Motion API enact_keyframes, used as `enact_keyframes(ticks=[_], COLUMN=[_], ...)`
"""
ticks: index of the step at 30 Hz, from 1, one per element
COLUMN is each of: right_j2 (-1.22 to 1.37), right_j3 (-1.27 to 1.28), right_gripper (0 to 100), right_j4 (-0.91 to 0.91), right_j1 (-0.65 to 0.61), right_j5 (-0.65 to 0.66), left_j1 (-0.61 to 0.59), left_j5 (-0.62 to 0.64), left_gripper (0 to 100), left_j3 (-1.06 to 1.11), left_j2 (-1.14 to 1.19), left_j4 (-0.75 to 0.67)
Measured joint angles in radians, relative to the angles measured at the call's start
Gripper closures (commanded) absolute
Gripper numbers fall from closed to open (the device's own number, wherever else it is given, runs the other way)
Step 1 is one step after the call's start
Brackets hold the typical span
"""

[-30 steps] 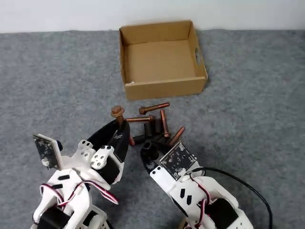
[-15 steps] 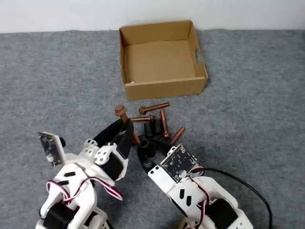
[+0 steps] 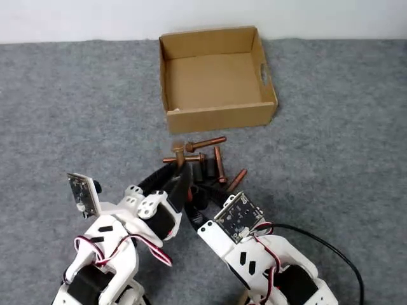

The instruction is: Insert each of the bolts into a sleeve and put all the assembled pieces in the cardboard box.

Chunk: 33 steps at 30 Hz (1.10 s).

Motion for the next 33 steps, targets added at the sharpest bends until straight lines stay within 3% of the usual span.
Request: enact_keyframes(ticks=[11,33], right_j2=[-0.002,-0.002], right_j3=[0.000,0.000], right_gripper=[98.8,98.8], right_j4=[-0.003,-0.003], right_j1=[0.000,-0.048], right_j5=[0.000,0.000], left_j1=[-0.002,-0.052], left_j5=[0.000,-0.011], left_gripper=[100,100], left_j3=[0.014,0.069], left_j2=[-0.002,0.000], left_j4=[-0.107,-0.094])
